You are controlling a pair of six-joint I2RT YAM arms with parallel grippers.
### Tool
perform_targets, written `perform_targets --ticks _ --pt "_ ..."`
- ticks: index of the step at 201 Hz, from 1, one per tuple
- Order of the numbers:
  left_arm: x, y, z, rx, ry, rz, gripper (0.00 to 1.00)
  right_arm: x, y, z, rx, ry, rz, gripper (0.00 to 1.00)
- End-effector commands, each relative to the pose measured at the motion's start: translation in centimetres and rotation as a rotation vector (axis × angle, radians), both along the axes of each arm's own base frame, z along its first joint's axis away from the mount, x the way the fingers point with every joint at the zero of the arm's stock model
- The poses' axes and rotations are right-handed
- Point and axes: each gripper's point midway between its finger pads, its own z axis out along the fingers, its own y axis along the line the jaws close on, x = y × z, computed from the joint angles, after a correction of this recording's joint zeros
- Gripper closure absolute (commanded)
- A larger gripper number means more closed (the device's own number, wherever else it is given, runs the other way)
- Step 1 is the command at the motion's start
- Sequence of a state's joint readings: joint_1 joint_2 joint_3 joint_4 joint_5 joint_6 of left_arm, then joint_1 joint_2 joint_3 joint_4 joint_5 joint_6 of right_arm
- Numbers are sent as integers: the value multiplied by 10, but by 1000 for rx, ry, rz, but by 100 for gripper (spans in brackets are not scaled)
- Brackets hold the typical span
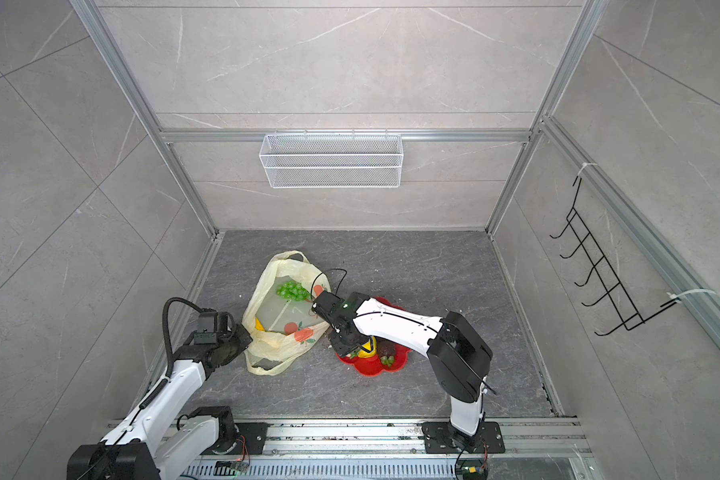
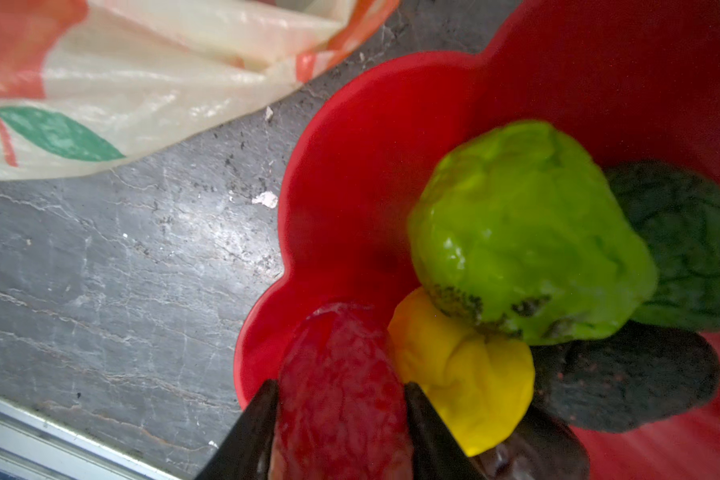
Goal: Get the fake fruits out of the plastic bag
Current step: 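Open the right gripper and move it back into the bag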
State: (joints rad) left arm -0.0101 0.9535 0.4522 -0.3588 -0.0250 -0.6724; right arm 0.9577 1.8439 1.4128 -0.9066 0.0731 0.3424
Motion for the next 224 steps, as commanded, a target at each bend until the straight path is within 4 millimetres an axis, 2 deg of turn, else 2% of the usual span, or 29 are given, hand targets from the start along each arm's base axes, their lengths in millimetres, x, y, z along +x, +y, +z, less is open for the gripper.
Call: perform_targets --ticks 1,27,64,85,100,128,148,178,201,224 --pt "12 2 15 21 -48 -15 100 1 1 2 -32 -23 26 49" --pt "11 2 14 22 -47 -17 100 2 0 7 -29 -41 27 42" --pt "10 0 15 15 -46 -24 100 3 -3 14 -36 -61 27 36" --pt "5 0 13 -2 -27 -5 100 4 0 31 -15 -97 28 36" --pt "-5 3 7 -12 14 38 100 5 12 47 34 -127 43 37" --pt "-19 8 0 -30 31 122 100 4 55 71 163 -162 117 39" --pt "-24 13 -2 -21 52 152 100 12 93 74 241 -176 177 40" --pt "-27 9 -13 -46 114 161 100 32 149 62 306 -197 273 40" --pt "-30 8 -18 -59 143 167 100 51 179 45 278 -218 327 41" --pt "-29 11 -15 -50 123 181 100 66 202 23 253 -224 374 40"
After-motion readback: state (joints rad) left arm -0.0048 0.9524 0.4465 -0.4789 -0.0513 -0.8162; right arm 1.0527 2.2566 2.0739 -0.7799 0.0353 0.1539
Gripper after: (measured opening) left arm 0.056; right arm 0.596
